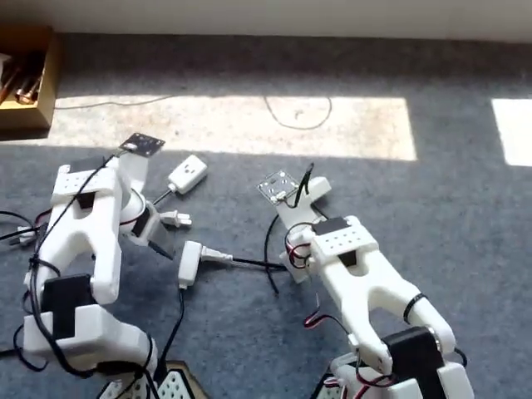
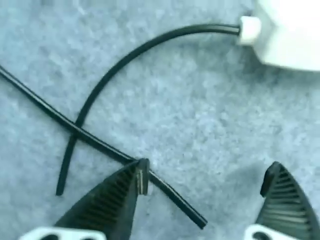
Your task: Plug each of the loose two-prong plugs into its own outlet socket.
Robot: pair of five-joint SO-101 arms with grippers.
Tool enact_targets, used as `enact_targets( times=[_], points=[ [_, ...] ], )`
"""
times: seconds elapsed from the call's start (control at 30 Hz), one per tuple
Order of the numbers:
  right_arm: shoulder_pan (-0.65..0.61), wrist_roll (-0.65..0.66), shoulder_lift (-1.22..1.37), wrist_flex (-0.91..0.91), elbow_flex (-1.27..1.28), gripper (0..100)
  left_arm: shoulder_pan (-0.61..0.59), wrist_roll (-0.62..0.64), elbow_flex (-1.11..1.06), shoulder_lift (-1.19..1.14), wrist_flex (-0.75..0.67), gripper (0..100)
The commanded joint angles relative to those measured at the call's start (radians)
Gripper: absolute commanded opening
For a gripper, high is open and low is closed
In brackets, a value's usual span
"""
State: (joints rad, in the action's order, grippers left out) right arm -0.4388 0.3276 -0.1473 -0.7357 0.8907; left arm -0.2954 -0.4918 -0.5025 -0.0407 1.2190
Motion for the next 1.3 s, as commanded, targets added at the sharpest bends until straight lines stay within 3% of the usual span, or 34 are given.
enact_targets(
  times=[0.0,0.27,0.53,0.7,0.8,0.97,1.0,1.17,1.27],
  points=[
    [-0.008,-0.011,0.012,0.104,-0.031,34.9,0.079,0.025,0.03,-0.018,-0.008,33],
    [-0.007,-0.011,0.062,0.114,0.004,34.9,0.323,0.155,0.021,-0.031,-0.014,33],
    [-0.008,-0.011,0.062,0.113,0.005,34.9,0.367,0.16,-0.007,-0.03,-0.015,33],
    [-0.016,-0.011,0.062,0.082,0.005,34.9,0.271,0.155,0.042,-0.03,-0.015,33],
    [-0.076,-0.011,0.065,0.077,-0.013,32.0,0.22,0.091,0.048,-0.031,-0.015,33],
    [-0.174,-0.107,0.062,0.074,-0.019,2.1,0.134,0.005,0.044,-0.031,-0.014,33],
    [-0.193,-0.106,0.062,0.074,-0.019,0.1,0.111,-0.02,0.044,-0.031,-0.015,33],
    [-0.343,-0.031,0.062,0.074,-0.021,6.2,0.035,-0.098,0.042,-0.031,-0.02,33],
    [-0.364,-0.028,0.061,0.074,-0.024,6.2,0.008,-0.126,0.042,-0.031,-0.02,33]
  ],
)
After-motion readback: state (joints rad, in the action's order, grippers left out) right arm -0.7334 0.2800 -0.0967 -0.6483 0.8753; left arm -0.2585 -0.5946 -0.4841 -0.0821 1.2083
